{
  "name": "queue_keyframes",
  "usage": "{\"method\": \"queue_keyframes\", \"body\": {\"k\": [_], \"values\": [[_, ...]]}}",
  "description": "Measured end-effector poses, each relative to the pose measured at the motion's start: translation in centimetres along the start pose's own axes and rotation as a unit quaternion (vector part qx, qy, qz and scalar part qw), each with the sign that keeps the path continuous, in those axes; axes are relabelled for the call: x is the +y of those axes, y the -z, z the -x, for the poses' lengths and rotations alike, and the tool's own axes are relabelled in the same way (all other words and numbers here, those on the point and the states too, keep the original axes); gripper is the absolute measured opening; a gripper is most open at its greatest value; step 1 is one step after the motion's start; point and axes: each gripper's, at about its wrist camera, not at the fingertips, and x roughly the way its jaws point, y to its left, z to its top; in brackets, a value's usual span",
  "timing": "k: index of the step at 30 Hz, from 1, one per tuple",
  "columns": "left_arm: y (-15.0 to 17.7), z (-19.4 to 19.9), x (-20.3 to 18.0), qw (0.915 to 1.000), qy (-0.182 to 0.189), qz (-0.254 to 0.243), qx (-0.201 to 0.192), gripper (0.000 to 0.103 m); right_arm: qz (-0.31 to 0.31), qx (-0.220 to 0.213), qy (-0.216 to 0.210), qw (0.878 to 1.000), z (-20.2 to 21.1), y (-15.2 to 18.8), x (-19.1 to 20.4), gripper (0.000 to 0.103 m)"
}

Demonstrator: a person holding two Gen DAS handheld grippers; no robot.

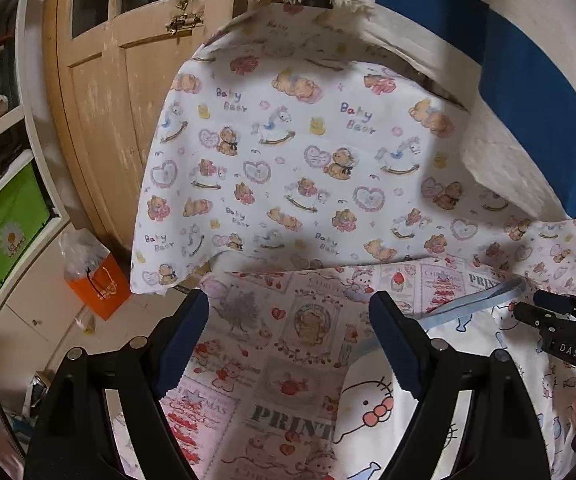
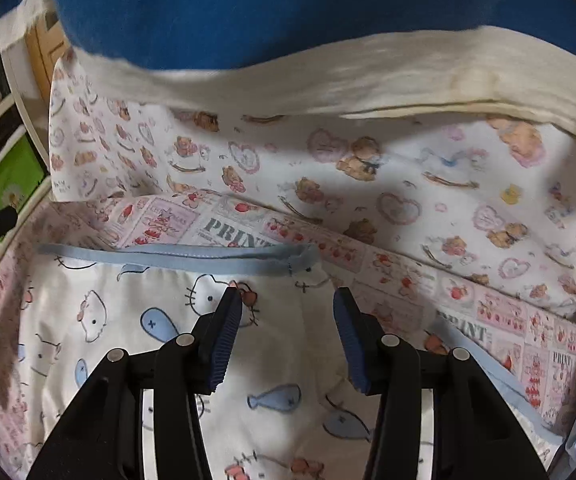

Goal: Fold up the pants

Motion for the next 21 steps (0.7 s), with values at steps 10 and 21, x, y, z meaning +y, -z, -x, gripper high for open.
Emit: {"method": "queue_keyframes", "body": {"k": [10, 21], "values": [[0.1, -1.1, 0.4, 0.9987, 0.042, 0.003, 0.029, 0.081, -0.050, -0.055, 0.036, 0.997, 1.4, 0.2, -1.8, 0.003], [1.1, -2.3, -1.3, 0.9895, 0.122, -0.002, 0.078, 0.081, -0.106, -0.023, 0.059, 0.992, 1.5, 3.1, -7.4, 0.003]]}}
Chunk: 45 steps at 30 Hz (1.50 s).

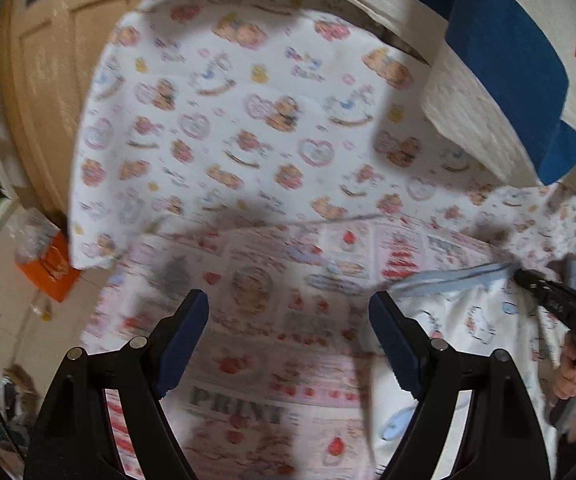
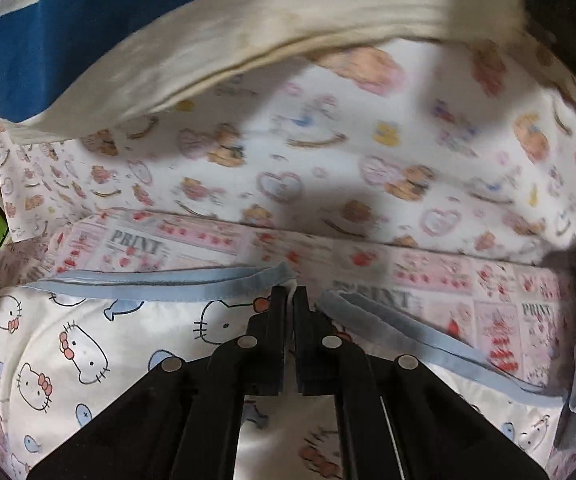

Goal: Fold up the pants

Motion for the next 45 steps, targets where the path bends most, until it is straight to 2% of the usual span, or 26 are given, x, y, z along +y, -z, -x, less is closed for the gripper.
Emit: {"method": "queue_keyframes", "body": {"k": [1, 3, 5, 6, 8, 9, 10, 12, 15, 18, 19, 22, 24, 26, 31, 34, 36, 41, 44, 45], "values": [[0.1, -0.2, 0.0, 0.9997, 0.023, 0.005, 0.008, 0.080, 0.003, 0.000, -0.002, 1.000, 0.2, 0.0, -0.2, 0.003], [0.3, -0.5, -0.2, 0.9960, 0.083, 0.017, 0.028, 0.070, 0.010, -0.001, -0.005, 1.000, 0.4, 0.1, 0.2, 0.003], [0.5, -0.9, -0.6, 0.9910, 0.123, 0.026, 0.044, 0.049, 0.012, -0.002, -0.008, 1.000, 0.7, 0.1, 0.1, 0.003], [0.6, -1.2, -0.7, 0.9894, 0.133, 0.028, 0.052, 0.044, 0.010, -0.004, -0.010, 1.000, 0.9, 0.0, 0.0, 0.003], [0.9, -1.8, -1.2, 0.9878, 0.140, 0.027, 0.064, 0.023, 0.007, -0.007, -0.015, 1.000, 1.3, -0.1, -0.1, 0.003], [1.0, -2.1, -1.4, 0.9867, 0.144, 0.028, 0.071, 0.017, 0.006, -0.007, -0.016, 1.000, 1.4, -0.1, -0.1, 0.003], [1.1, -2.3, -1.4, 0.9857, 0.148, 0.029, 0.074, 0.004, 0.005, -0.008, -0.016, 1.000, 1.5, -0.1, 0.1, 0.003], [1.2, -1.7, -1.5, 0.9869, 0.149, 0.025, 0.057, 0.004, 0.009, -0.010, -0.018, 1.000, 1.8, -0.1, 0.3, 0.003], [0.6, 1.8, -1.7, 0.9942, 0.101, 0.000, -0.036, 0.003, 0.016, -0.026, -0.040, 0.999, 2.6, -0.5, 0.8, 0.003], [0.1, 4.3, -1.9, 0.9916, 0.052, -0.028, -0.115, 0.003, 0.026, -0.059, -0.061, 0.996, 3.4, -1.1, 1.8, 0.003], [0.1, 4.6, -2.1, 0.9908, 0.032, -0.038, -0.126, 0.003, 0.025, -0.066, -0.064, 0.995, 3.6, -1.3, 2.2, 0.003], [-0.2, 2.7, -1.2, 0.9948, -0.036, -0.034, -0.089, 0.004, 0.019, -0.049, -0.052, 0.997, 2.5, -1.9, 3.6, 0.003], [-0.3, 1.2, 0.0, 0.9967, -0.056, -0.019, -0.055, 0.004, 0.019, -0.039, -0.055, 0.998, 1.4, -2.1, 4.6, 0.003], [-0.4, 1.1, 0.8, 0.9962, -0.071, -0.007, -0.051, 0.004, 0.027, -0.036, -0.054, 0.998, 0.5, -2.0, 5.9, 0.003], [-0.6, 2.1, 2.2, 0.9937, -0.095, 0.011, -0.059, 0.004, 0.052, -0.033, -0.055, 0.997, -0.9, -1.9, 8.6, 0.003], [-0.4, 1.7, 2.4, 0.9929, -0.109, 0.013, -0.047, 0.004, 0.060, -0.029, -0.045, 0.997, -1.6, -2.1, 9.6, 0.003], [-0.5, 1.4, 2.7, 0.9930, -0.111, 0.014, -0.038, 0.004, 0.060, -0.025, -0.042, 0.997, -2.0, -2.3, 9.8, 0.003], [-0.3, 0.7, 3.4, 0.9894, -0.143, 0.019, -0.020, 0.003, 0.042, -0.009, -0.053, 0.998, -3.3, -2.5, 9.5, 0.003], [-0.3, 0.9, 4.3, 0.9910, -0.126, 0.042, -0.016, 0.003, 0.026, 0.000, -0.068, 0.997, -3.5, -2.6, 9.0, 0.004], [-0.3, 1.0, 4.3, 0.9902, -0.133, 0.040, -0.017, 0.003, 0.026, 0.003, -0.071, 0.997, -3.4, -2.7, 8.9, 0.005]]}}
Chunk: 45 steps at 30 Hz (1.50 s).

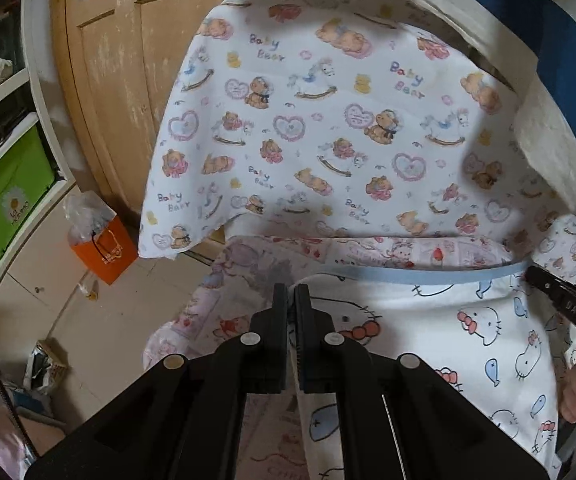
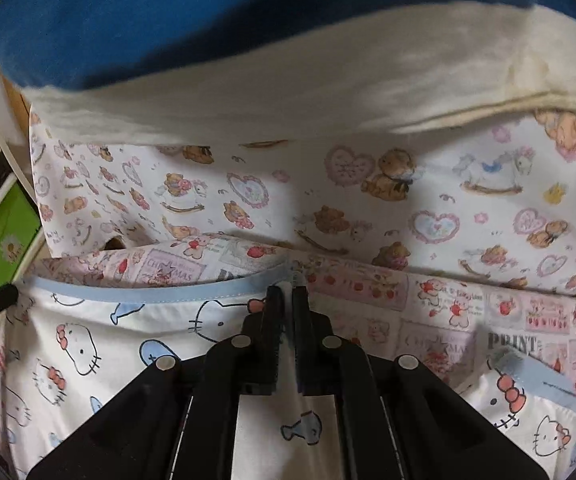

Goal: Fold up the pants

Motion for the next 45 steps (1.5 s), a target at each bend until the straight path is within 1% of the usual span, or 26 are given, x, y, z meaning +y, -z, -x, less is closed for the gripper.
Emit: {"method": "queue_keyframes", "body": {"k": [1, 2, 3, 4, 5, 6, 8, 11, 12, 14, 17, 19, 22, 24, 27, 28, 31, 32, 34, 36, 37, 38, 40, 42, 44, 45], "values": [[0.0, 0.1, 0.0, 0.9999, -0.013, -0.005, -0.004, 0.003, 0.002, 0.004, -0.002, 1.000, 0.2, -0.1, -0.1, 0.008], [-0.1, 0.2, -0.1, 0.9996, -0.025, -0.009, -0.010, 0.003, 0.004, 0.006, 0.002, 1.000, 0.5, -0.1, -0.2, 0.018], [-0.1, 0.4, -0.2, 0.9995, -0.025, -0.011, -0.014, 0.003, 0.006, 0.005, 0.009, 1.000, 0.8, -0.1, -0.2, 0.037], [-0.1, 0.6, -0.4, 0.9995, -0.020, -0.014, -0.020, 0.003, 0.006, -0.003, 0.016, 1.000, 1.6, -0.1, -0.4, 0.049], [-0.1, 1.0, -0.6, 0.9994, -0.014, -0.018, -0.027, 0.007, 0.005, -0.017, 0.018, 1.000, 2.4, 0.0, -0.6, 0.067], [-0.1, 1.5, -1.0, 0.9988, -0.010, -0.028, -0.038, 0.011, 0.005, -0.034, 0.020, 0.999, 3.4, 0.1, -1.0, 0.069], [-0.1, 2.5, -1.8, 0.9968, -0.011, -0.048, -0.063, 0.031, 0.006, -0.055, 0.026, 0.998, 5.4, 0.3, -1.8, 0.069], [0.3, 4.3, -3.2, 0.9916, 0.002, -0.074, -0.106, 0.042, -0.007, -0.077, 0.021, 0.997, 8.6, 1.1, -3.9, 0.069], [0.5, 4.8, -3.7, 0.9895, 0.011, -0.085, -0.116, 0.043, -0.010, -0.085, 0.021, 0.996, 9.6, 1.6, -4.5, 0.069], [0.7, 5.7, -4.6, 0.9858, 0.030, -0.099, -0.133, 0.048, -0.019, -0.111, 0.029, 0.993, 12.6, 3.7, -6.7, 0.069], [1.1, 6.7, -6.3, 0.9798, 0.072, -0.119, -0.143, 0.057, -0.037, -0.142, 0.043, 0.988, 16.1, 7.1, -10.8, 0.070], [1.1, 7.1, -8.1, 0.9769, 0.074, -0.139, -0.145, 0.057, -0.069, -0.154, 0.070, 0.983, 18.5, 9.2, -14.5, 0.070], [1.2, 8.2, -12.2, 0.9696, 0.085, -0.182, -0.140, 0.057, -0.146, -0.161, 0.112, 0.970, 21.2, 11.2, -20.4, 0.070], [1.0, 9.1, -15.0, 0.9660, 0.115, -0.195, -0.124, 0.057, -0.183, -0.165, 0.088, 0.965, 22.7, 12.3, -23.5, 0.069], [0.6, 9.0, -19.1, 0.9619, 0.170, -0.202, -0.072, 0.057, -0.210, -0.155, 0.073, 0.963, 23.4, 12.9, -26.0, 0.068], [0.6, 8.6, -20.6, 0.9600, 0.177, -0.209, -0.058, 0.057, -0.213, -0.148, 0.066, 0.964, 23.3, 13.3, -26.3, 0.066], [0.9, 6.8, -24.8, 0.9544, 0.180, -0.237, -0.021, 0.057, -0.217, -0.090, 0.044, 0.971, 21.7, 13.7, -26.6, 0.057], [0.9, 5.9, -26.1, 0.9528, 0.188, -0.238, -0.004, 0.057, -0.216, -0.081, 0.037, 0.972, 21.5, 14.0, -26.7, 0.054], [1.0, 4.2, -28.0, 0.9517, 0.201, -0.231, 0.025, 0.053, -0.218, -0.063, 0.051, 0.973, 20.7, 14.6, -26.7, 0.053], [1.0, 2.6, -29.6, 0.9528, 0.203, -0.221, 0.046, 0.047, -0.218, -0.044, 0.065, 0.973, 19.5, 14.8, -26.6, 0.042], [1.2, 2.1, -30.3, 0.9526, 0.204, -0.219, 0.052, 0.045, -0.216, -0.035, 0.066, 0.973, 18.9, 14.8, -26.6, 0.040], [1.2, 1.5, -30.9, 0.9522, 0.203, -0.221, 0.056, 0.044, -0.213, -0.026, 0.074, 0.974, 18.2, 14.9, -26.6, 0.035], [1.5, 0.9, -31.4, 0.9520, 0.198, -0.226, 0.057, 0.044, -0.200, -0.016, 0.093, 0.975, 17.2, 14.8, -26.4, 0.032], [1.9, 0.2, -31.8, 0.9506, 0.197, -0.232, 0.063, 0.044, -0.193, -0.017, 0.117, 0.974, 16.3, 14.7, -26.2, 0.032], [2.1, -0.5, -32.2, 0.9490, 0.195, -0.237, 0.072, 0.044, -0.188, -0.031, 0.161, 0.968, 16.0, 14.7, -26.1, 0.031], [2.2, -0.8, -32.3, 0.9496, 0.192, -0.236, 0.074, 0.044, -0.189, -0.035, 0.169, 0.967, 15.7, 14.6, -26.2, 0.029]]}}
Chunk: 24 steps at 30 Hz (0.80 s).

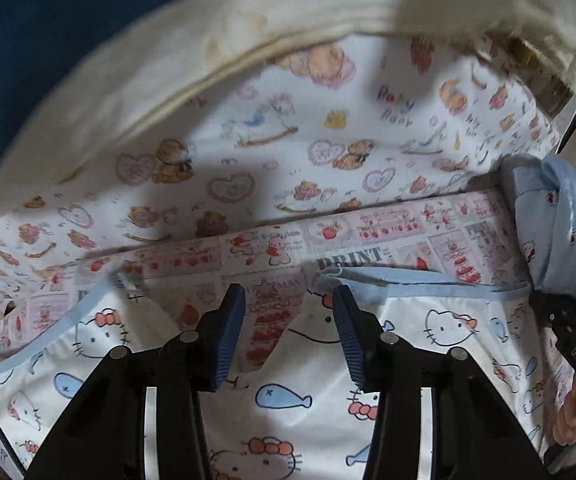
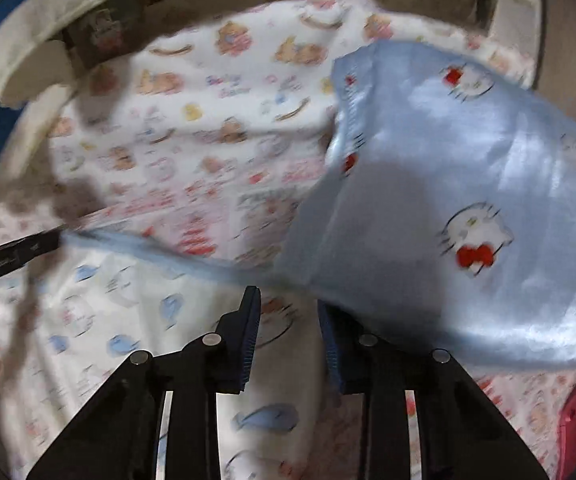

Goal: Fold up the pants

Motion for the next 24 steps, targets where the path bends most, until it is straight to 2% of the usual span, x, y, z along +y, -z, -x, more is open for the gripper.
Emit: {"method": "queue_keyframes", "body": {"k": [4, 6, 7, 8, 9, 10, 15, 18, 19, 20, 22, 24], "values": [[0.0, -1.0, 0.6, 1.0000, -0.003, 0.008, 0.005, 0.044, 0.003, -0.006, 0.013, 1.000, -1.1, 0.1, 0.3, 0.029], [0.1, -1.3, 0.7, 1.0000, -0.002, 0.007, 0.002, 0.033, 0.008, -0.005, 0.019, 1.000, -1.6, 0.0, 0.6, 0.029], [0.1, -1.4, 0.8, 1.0000, -0.005, 0.007, 0.001, 0.017, 0.012, -0.001, 0.020, 1.000, -1.8, 0.1, 0.7, 0.028], [0.1, -1.5, 0.8, 0.9999, -0.012, 0.008, 0.000, 0.005, 0.014, 0.001, 0.021, 1.000, -1.9, 0.0, 0.8, 0.015], [0.0, -1.5, 0.9, 0.9997, -0.019, 0.011, -0.002, 0.000, 0.014, 0.001, 0.019, 1.000, -2.0, 0.0, 0.7, 0.005], [-0.1, -1.5, 1.0, 0.9996, -0.026, 0.010, -0.007, 0.000, 0.016, -0.003, 0.017, 1.000, -1.9, 0.0, 0.6, 0.005], [-0.7, -0.8, 1.0, 0.9988, -0.039, -0.002, -0.029, 0.000, 0.005, -0.016, 0.018, 1.000, -1.1, -0.5, 0.1, 0.004], [-0.7, -0.5, 0.9, 0.9996, -0.008, -0.003, -0.028, 0.000, 0.002, -0.014, 0.012, 1.000, -1.0, -0.6, -0.2, 0.004], [-0.7, -0.4, 0.7, 0.9996, 0.006, -0.006, -0.027, 0.005, 0.004, -0.014, 0.013, 1.000, -1.0, -0.6, -0.2, 0.004], [-0.7, -0.4, 0.4, 0.9996, 0.015, -0.012, -0.023, 0.025, 0.007, -0.013, 0.016, 1.000, -1.0, -0.6, -0.1, 0.004], [-0.5, -0.1, -0.4, 0.9991, 0.004, -0.027, -0.031, 0.043, 0.010, -0.011, 0.024, 1.000, -1.4, -0.7, -0.1, 0.004], [-0.4, 0.0, -1.4, 0.9983, -0.002, -0.047, -0.036, 0.043, 0.014, -0.010, 0.032, 0.999, -1.7, -0.7, 0.2, 0.004]]}}
